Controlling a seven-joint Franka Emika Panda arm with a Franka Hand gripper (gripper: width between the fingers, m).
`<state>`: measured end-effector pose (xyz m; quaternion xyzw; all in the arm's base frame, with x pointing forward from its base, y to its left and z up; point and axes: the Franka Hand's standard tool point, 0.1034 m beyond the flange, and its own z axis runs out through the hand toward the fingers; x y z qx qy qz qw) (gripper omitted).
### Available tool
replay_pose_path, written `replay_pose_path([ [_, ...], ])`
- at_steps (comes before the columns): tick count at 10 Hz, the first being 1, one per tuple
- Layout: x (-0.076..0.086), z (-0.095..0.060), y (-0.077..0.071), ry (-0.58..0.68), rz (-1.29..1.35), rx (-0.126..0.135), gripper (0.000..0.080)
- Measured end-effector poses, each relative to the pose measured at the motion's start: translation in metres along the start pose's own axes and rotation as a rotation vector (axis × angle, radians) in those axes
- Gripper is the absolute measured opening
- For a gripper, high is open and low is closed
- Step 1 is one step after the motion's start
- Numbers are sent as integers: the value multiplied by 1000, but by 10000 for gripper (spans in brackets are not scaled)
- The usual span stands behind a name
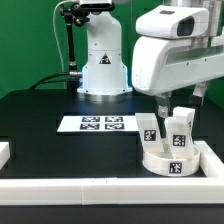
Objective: Assemble stool
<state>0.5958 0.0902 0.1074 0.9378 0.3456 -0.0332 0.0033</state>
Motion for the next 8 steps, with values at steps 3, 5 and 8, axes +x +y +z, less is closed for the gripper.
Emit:
replay_pose_path([
  [3,-5,0,7,-19,-164,-23,649],
  [5,-2,0,8,-31,-312,-46,649],
  [8,6,6,9,-66,-538,-53,649],
])
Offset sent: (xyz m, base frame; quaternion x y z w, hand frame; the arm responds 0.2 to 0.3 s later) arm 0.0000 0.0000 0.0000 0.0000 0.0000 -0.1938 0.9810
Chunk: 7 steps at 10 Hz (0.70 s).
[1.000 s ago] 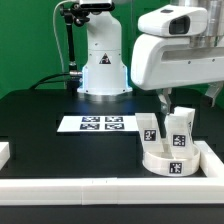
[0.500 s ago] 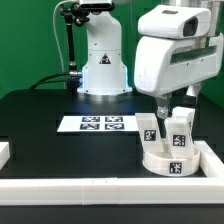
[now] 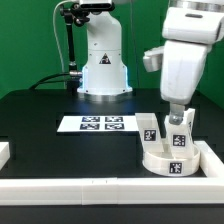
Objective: Assemble stool
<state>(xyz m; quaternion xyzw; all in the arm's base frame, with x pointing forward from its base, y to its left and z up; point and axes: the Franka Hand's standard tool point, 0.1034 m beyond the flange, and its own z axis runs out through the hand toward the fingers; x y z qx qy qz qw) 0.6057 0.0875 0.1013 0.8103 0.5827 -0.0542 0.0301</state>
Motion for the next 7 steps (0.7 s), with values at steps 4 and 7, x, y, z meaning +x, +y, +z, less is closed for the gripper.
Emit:
replay_pose_path([
  [4,-3,3,-1,-3,17,5,649],
  [7,4,9,-2,-6,23,11,649],
])
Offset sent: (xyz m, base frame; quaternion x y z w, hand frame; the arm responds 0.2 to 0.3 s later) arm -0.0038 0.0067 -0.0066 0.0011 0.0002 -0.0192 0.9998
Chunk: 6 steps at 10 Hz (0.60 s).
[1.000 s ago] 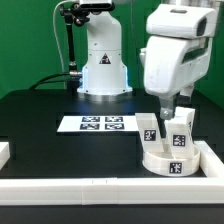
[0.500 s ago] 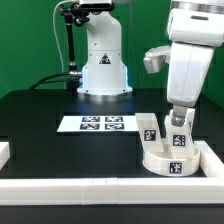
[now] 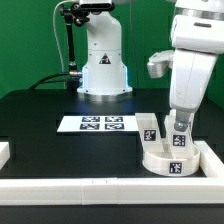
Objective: Assemble stool
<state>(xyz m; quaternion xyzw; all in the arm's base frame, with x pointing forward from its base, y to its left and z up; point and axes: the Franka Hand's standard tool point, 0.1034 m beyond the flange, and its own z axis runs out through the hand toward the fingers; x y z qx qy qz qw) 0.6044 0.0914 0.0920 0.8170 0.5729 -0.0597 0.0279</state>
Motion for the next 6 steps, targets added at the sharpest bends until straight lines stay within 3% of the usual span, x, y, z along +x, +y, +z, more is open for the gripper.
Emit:
replay_pose_path([
  [4,1,8,-3,-9,6,10,649],
  [5,0,8,-2,-9,9,10,526],
  [6,-1,8,-2,-9,16,11,351],
])
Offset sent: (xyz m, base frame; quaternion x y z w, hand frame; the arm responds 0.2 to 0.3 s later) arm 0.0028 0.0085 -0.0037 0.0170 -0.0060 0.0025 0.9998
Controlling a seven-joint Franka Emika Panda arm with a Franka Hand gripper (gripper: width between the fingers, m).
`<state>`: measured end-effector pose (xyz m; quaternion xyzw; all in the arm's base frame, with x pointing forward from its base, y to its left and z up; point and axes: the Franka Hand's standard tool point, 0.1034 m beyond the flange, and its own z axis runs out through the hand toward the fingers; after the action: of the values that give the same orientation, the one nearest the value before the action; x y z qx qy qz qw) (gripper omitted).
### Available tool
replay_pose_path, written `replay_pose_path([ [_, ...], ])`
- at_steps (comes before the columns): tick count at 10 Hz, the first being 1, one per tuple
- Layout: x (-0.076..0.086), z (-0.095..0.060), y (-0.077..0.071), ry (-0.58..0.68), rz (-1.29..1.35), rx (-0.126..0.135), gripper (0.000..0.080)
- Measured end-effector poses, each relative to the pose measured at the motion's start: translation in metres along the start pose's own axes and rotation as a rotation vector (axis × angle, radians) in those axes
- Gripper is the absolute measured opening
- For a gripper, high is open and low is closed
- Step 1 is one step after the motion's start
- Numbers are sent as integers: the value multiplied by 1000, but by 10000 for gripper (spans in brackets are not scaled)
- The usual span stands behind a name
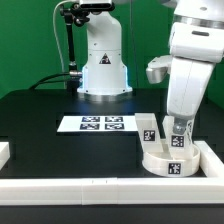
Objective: Assemble stool
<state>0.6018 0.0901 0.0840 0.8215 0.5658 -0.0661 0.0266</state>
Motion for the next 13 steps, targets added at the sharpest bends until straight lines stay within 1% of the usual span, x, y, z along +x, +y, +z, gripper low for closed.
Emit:
replay_pose_path([
  [3,-2,0,1,0,90,1,337],
  [7,0,1,-3,-9,518,15,337],
  [9,-1,1,-4,-9,762,18,338],
  [13,0,1,-4,-11,1081,16,339],
])
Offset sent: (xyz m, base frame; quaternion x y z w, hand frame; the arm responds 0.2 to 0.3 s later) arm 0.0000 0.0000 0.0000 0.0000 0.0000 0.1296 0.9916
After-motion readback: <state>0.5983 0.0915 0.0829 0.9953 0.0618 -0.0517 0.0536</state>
